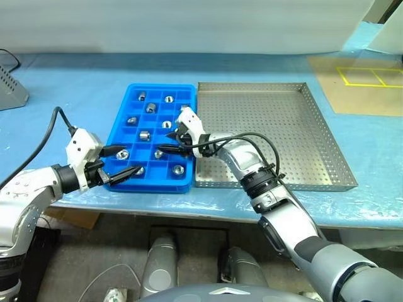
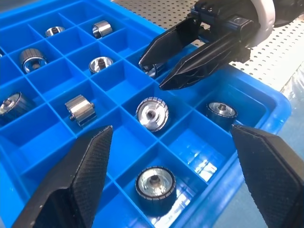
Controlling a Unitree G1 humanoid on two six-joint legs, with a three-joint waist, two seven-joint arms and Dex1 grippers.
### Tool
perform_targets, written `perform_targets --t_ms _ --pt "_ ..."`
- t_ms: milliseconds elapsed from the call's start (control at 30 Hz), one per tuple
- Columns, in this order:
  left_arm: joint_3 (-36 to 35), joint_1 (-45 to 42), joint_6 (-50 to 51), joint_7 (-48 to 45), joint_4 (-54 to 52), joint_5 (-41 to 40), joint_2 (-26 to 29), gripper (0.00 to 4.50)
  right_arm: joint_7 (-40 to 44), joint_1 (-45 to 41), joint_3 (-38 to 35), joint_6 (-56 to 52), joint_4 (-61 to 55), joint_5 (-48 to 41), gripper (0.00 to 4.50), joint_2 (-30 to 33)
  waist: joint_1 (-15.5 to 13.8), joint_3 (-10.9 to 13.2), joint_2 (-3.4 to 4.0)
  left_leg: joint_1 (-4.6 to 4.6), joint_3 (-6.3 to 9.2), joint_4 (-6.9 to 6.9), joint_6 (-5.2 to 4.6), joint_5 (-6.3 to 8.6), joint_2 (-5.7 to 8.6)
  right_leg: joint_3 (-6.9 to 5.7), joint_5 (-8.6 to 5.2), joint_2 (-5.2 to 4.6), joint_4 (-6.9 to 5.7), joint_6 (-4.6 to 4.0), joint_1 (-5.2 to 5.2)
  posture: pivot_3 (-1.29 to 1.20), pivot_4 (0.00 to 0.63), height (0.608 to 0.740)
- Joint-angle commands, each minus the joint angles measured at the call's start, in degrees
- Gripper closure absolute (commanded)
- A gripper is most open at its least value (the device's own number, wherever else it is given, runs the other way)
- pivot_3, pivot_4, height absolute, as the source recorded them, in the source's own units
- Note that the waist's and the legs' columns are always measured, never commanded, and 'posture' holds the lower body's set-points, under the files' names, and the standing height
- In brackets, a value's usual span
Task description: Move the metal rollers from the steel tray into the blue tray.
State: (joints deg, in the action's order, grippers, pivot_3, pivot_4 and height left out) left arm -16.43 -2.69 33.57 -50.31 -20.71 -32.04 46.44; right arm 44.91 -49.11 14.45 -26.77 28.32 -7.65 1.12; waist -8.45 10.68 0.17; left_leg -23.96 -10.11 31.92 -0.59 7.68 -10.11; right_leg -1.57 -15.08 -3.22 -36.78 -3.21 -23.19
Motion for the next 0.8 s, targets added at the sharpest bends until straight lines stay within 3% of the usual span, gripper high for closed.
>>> perform_targets --t_ms 33,233,433,800 --pt "2.1 -3.1 -2.0 -1.6 1.8 1.0 0.6 0.25 -1.9 -0.1 -2.3 -0.2 -2.9 -0.6 1.64 0.6 0.0 0.0 0.00 0.00 0.00 0.00 0.01 -0.01 0.01 0.00 0.00 0.00 -0.01 0.00 0.00 0.14 0.150 0.740" --pt "8.5 -13.0 -6.5 -2.7 9.2 4.4 -2.6 0.25 -0.8 1.5 -6.6 -3.9 -13.3 -4.0 1.64 6.5 0.3 0.0 -0.04 0.00 -0.01 0.04 0.04 -0.03 0.06 0.03 0.12 -0.01 -0.03 0.20 0.04 0.01 0.150 0.740" --pt "13.1 -24.4 -10.7 -0.8 19.1 7.6 -10.6 0.25 -1.6 7.2 -12.9 -8.3 -24.7 -7.2 1.64 15.5 2.1 -0.1 -0.13 0.02 0.01 0.24 0.03 -0.03 0.11 0.11 0.27 -0.01 -0.03 0.43 0.20 -0.10 0.150 0.740" --pt "17.3 -32.3 -17.6 -2.8 31.9 12.7 -16.6 0.25 -6.6 21.2 -19.6 -13.7 -37.3 -8.8 1.64 24.8 6.2 -0.1 -0.16 0.04 -0.01 0.33 -0.11 0.03 0.12 0.15 0.25 0.03 -0.02 0.38 0.23 -0.22 0.150 0.740"
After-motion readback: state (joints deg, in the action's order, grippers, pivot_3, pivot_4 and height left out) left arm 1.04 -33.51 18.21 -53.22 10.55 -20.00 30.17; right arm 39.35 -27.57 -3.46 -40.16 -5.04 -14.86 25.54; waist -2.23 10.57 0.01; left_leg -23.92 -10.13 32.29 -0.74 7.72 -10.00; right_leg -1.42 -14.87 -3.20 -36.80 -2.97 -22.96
